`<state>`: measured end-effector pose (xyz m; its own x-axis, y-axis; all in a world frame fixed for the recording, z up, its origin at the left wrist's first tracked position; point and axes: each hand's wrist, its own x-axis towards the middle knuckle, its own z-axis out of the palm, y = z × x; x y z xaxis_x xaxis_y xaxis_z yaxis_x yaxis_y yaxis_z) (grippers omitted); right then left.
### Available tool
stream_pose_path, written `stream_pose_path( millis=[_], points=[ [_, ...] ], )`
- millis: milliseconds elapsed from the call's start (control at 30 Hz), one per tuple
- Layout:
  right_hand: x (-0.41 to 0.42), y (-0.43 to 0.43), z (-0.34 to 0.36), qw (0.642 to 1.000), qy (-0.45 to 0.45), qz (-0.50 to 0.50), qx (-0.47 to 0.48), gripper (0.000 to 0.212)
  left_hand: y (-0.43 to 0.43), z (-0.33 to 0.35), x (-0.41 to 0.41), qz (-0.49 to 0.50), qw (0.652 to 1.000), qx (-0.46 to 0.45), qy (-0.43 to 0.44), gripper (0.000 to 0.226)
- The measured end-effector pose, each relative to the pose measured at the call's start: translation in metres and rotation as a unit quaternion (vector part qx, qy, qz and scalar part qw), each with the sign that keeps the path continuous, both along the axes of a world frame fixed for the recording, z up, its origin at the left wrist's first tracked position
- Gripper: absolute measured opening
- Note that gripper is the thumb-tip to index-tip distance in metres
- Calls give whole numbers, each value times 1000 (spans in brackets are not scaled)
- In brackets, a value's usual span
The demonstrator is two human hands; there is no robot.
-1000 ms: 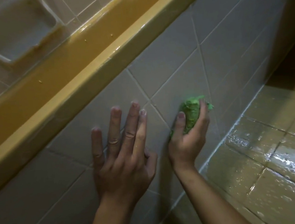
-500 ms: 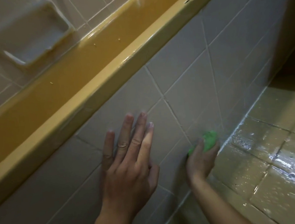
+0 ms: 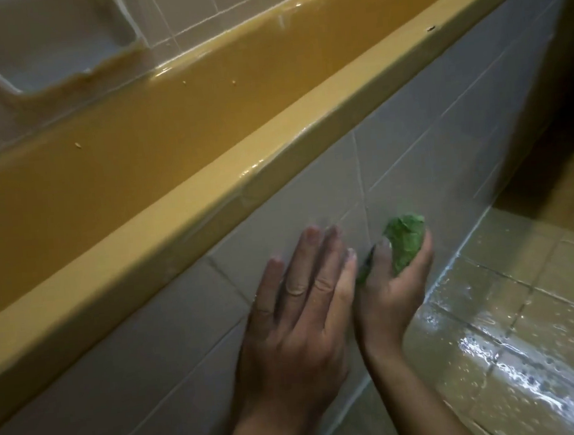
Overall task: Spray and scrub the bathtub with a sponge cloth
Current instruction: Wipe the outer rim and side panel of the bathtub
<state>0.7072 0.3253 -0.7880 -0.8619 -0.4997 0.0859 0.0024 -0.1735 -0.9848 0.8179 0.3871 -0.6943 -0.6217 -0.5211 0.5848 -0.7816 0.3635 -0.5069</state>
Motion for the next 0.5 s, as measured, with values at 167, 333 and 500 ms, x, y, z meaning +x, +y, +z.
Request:
stream_pose_path(
  millis=[167,333,500],
  points=[
    [-24,-14,-86,975,-158,6,154,53,-5,6,-8,10,1000,9,19,56],
    [-45,-22,-135,934,-303,56,181,56,-14,15,-33,57,997,-1,48,67],
    [-58,-26,27,999,26,45,8,61,-29,9,-66,97,992,-20,74,75]
  ],
)
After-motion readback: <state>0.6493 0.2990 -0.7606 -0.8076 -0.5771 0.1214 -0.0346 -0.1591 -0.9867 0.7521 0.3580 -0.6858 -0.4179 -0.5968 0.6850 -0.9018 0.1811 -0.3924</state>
